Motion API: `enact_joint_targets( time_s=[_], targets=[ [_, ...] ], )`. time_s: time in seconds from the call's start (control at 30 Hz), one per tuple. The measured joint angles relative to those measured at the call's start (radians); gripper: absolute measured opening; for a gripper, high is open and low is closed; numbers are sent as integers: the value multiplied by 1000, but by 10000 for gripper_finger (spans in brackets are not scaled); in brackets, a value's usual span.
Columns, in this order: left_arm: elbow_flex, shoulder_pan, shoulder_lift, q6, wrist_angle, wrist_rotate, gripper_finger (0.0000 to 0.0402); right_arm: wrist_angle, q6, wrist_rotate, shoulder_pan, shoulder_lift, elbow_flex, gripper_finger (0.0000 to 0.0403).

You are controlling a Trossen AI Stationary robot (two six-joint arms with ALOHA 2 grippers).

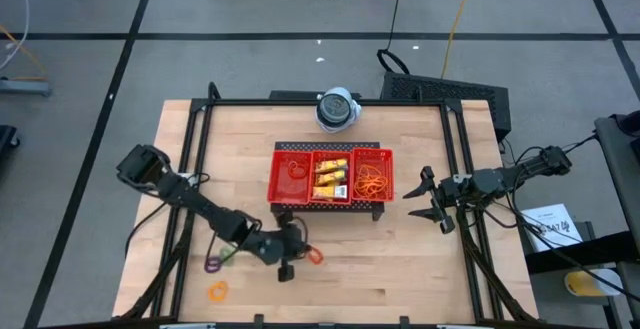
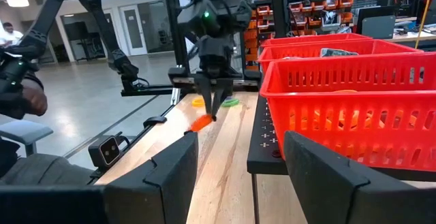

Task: Pick & Place Office Desk Supplies
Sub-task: Put the orange spring keychain into the left red bin

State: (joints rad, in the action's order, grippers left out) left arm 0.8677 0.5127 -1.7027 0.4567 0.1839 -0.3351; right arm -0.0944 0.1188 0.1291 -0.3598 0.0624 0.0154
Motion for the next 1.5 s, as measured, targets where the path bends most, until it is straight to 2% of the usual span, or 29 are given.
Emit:
enact_joint_targets(
  time_s=[0.2,0.37,0.47,0.6,0.8,0.93,1.23,1.5],
  targets=[
    [0,-57,1,-122,217,115,29,0,0,0,0,0,0,206],
    [0,-86,29,-137,333,217,28,0,0,0,0,0,0,206],
    [0,-95,76,-117,339,259,17,0,0,0,0,0,0,206],
    [0,-93,162,-96,337,264,7,0,0,0,0,0,0,206],
    [2,-60,321,-185,266,247,25,0,0,0,0,0,0,206],
    [2,-33,415,-270,174,171,29,0,0,0,0,0,0,206],
    [2,-19,570,-352,-46,-107,8,0,0,0,0,0,0,206],
    [2,-21,599,-411,-165,-409,38,0,0,0,0,0,0,206]
  ],
)
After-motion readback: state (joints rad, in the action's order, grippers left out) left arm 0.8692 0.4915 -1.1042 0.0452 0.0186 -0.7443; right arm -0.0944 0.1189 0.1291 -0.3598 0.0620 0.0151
